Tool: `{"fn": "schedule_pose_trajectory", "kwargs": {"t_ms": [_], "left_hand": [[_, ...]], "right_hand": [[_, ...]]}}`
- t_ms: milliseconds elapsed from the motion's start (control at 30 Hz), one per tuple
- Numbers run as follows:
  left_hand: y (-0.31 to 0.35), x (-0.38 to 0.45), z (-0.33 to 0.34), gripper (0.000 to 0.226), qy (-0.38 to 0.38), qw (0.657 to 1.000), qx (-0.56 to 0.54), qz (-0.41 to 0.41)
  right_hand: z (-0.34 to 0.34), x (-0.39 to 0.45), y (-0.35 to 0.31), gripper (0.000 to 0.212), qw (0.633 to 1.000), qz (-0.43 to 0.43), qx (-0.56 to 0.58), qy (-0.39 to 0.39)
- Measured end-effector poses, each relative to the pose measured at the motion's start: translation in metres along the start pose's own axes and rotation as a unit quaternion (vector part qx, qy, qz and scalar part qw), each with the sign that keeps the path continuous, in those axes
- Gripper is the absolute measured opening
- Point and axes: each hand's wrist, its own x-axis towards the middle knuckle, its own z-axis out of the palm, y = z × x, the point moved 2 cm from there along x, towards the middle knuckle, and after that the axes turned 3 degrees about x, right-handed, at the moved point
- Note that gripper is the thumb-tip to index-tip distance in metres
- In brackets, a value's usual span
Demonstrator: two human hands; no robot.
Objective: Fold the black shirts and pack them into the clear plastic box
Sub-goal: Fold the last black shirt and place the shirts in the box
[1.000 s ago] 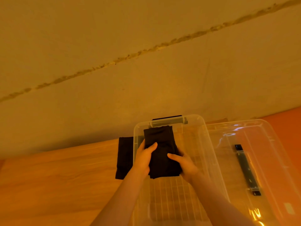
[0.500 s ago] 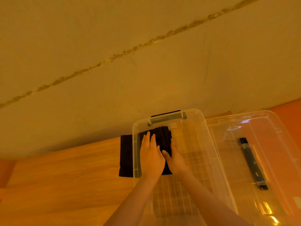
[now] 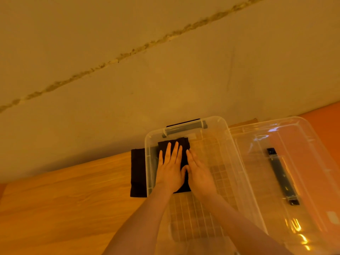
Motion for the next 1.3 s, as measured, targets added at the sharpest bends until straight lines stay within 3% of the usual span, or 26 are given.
{"fn": "schedule_pose_trajectory", "kwargs": {"t_ms": [100, 200, 267, 367, 500, 633, 800, 1000, 1300], "left_hand": [[-0.001, 0.002, 0.005, 0.063, -0.013, 1.0, 0.004, 0.003], [0.002, 0.006, -0.006, 0.066, -0.025, 0.999, -0.001, 0.021], [0.001, 0.005, -0.016, 0.066, -0.006, 1.0, 0.0, 0.024], [-0.012, 0.004, -0.029, 0.064, 0.027, 0.999, 0.019, 0.002], [-0.026, 0.013, -0.035, 0.062, -0.013, 0.996, 0.085, 0.038], [-0.029, 0.02, -0.029, 0.066, -0.038, 0.98, 0.178, 0.08], [-0.029, 0.023, -0.032, 0.067, -0.056, 0.975, 0.201, 0.072], [-0.015, -0.015, -0.04, 0.068, -0.018, 0.99, 0.138, 0.0], [-0.01, -0.027, -0.022, 0.081, -0.134, 0.982, 0.127, 0.032]], "right_hand": [[0.014, -0.014, 0.012, 0.056, 0.994, 0.059, 0.07, -0.063], [0.012, -0.015, 0.022, 0.052, 0.984, 0.117, 0.132, -0.04], [0.005, -0.01, 0.017, 0.051, 0.99, 0.099, 0.101, -0.006], [-0.005, 0.005, -0.005, 0.053, 0.999, 0.004, -0.005, 0.041], [0.008, 0.028, -0.019, 0.064, 0.991, -0.065, -0.114, -0.001], [0.025, 0.031, 0.001, 0.06, 0.989, -0.054, -0.128, -0.051], [0.021, 0.031, -0.002, 0.074, 0.984, -0.031, -0.16, -0.07], [0.017, -0.006, -0.016, 0.057, 0.976, -0.038, -0.209, 0.056], [0.034, -0.041, 0.009, 0.057, 0.967, -0.025, -0.251, -0.022]]}}
